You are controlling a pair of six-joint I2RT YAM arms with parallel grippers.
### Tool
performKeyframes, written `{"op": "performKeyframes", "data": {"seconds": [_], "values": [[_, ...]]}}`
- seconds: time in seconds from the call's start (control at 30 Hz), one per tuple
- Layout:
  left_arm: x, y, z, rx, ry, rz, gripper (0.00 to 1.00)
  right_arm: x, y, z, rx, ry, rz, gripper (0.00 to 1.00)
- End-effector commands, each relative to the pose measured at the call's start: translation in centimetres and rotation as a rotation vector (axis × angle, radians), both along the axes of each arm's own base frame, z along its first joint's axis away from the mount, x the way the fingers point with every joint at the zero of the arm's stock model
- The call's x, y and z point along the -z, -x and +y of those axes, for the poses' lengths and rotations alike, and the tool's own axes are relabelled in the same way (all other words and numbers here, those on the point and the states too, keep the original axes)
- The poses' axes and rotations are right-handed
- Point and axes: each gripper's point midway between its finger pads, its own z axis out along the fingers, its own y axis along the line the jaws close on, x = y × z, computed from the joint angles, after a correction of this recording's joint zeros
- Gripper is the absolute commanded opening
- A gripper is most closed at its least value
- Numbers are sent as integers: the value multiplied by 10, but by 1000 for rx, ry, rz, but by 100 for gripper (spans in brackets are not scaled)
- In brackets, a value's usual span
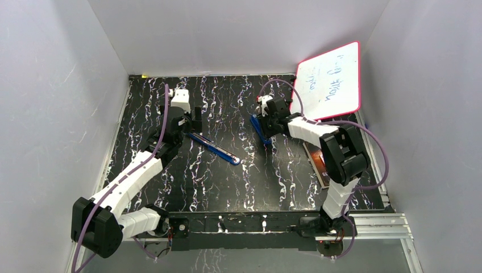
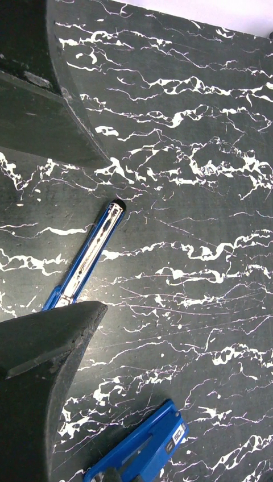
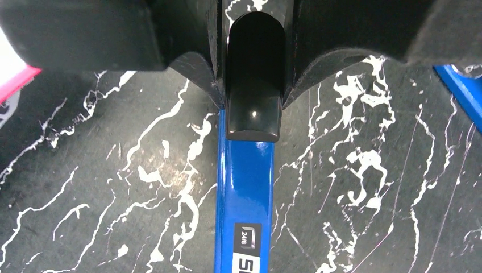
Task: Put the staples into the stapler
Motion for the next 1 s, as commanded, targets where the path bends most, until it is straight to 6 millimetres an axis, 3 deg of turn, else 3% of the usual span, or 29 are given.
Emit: {"op": "performKeyframes", "data": {"seconds": [0.0, 0.17, 0.37, 0.5, 0.67, 0.8, 0.97], "values": [[-10, 1, 10, -47, -4, -15, 86, -77, -5, 15, -66, -105, -203, 0], [-16, 0, 19, -102, -7, -35, 86, -114, 25, 36, -179, -171, -277, 0], [-30, 2, 26, -133, -3, -78, 86, -121, 91, 90, -391, -188, -280, 0], [-39, 4, 31, -144, -17, -104, 86, -112, 142, 126, -552, -172, -265, 0], [-52, 9, 41, -166, -55, -141, 86, -91, 184, 148, -685, -154, -235, 0], [-54, 13, 42, -145, -75, -151, 86, -65, 199, 157, -768, -87, -188, 0], [-57, 18, 44, -137, -79, -167, 86, -45, 200, 161, -789, -34, -168, 0]]}}
